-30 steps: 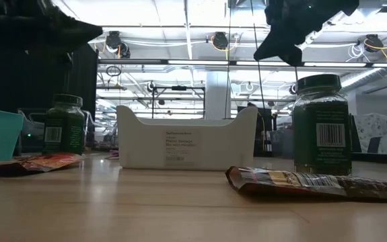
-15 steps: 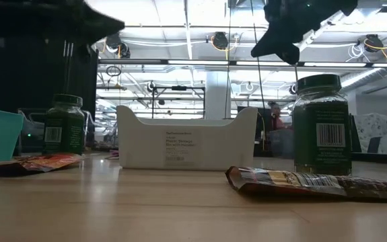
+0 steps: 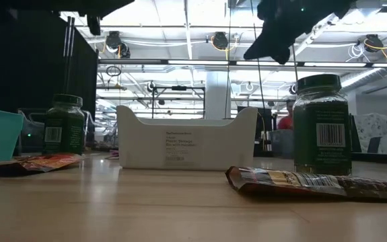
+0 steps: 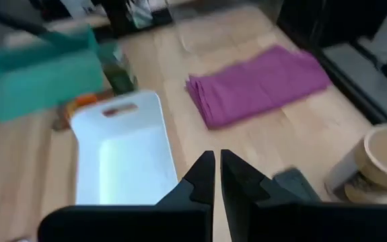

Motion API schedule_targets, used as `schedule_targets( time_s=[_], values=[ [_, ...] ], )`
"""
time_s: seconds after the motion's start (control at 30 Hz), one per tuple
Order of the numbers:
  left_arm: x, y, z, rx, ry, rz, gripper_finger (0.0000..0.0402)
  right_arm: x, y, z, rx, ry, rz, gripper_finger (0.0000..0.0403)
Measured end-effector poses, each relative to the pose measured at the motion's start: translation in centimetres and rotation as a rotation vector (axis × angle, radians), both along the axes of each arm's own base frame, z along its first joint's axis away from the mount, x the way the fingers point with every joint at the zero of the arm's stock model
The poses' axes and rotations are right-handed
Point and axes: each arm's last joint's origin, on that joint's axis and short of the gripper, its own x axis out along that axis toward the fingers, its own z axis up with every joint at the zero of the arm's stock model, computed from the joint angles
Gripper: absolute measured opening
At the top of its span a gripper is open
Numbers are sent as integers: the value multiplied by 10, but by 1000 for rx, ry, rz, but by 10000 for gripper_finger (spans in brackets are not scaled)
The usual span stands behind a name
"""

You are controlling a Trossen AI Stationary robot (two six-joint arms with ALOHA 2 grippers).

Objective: Sort spices by type
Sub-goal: Put the top black seasoning can into the black bin

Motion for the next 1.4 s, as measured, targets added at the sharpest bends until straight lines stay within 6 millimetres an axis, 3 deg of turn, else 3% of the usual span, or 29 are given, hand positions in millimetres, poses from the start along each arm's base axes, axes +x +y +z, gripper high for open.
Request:
schedule_targets(
  time_s=[0.23,0.4,0.87,1.03,1.2,1.4],
  values=[
    [0,5,11,92,-9,55,6,19,-9,3,-115,208,-61,9],
    [1,10,7,118,48,121,6,29,-12,3,-216,298,37,9],
    [-3,18,-4,113,190,212,6,43,-16,-22,-372,458,227,9],
    [-6,18,-5,117,213,215,6,47,-17,-30,-352,485,224,10],
    [-8,19,-5,118,220,245,6,53,-19,-38,-337,491,209,41],
    [-8,19,-6,134,230,247,6,59,-28,-48,-328,511,160,119]
  ],
)
